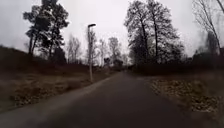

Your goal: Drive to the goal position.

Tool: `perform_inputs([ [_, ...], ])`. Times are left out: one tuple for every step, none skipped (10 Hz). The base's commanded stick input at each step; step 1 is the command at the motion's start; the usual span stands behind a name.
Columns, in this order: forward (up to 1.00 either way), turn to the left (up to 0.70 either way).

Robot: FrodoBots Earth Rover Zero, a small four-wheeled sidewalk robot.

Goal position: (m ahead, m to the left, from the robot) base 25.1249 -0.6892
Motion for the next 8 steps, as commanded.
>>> perform_inputs([
  [0.45,0.0],
  [0.45,0.0],
  [0.45,0.0],
  [0.49,0.0],
  [0.7,0.0],
  [0.7,0.0],
  [0.7,0.0],
  [0.7,0.0],
])
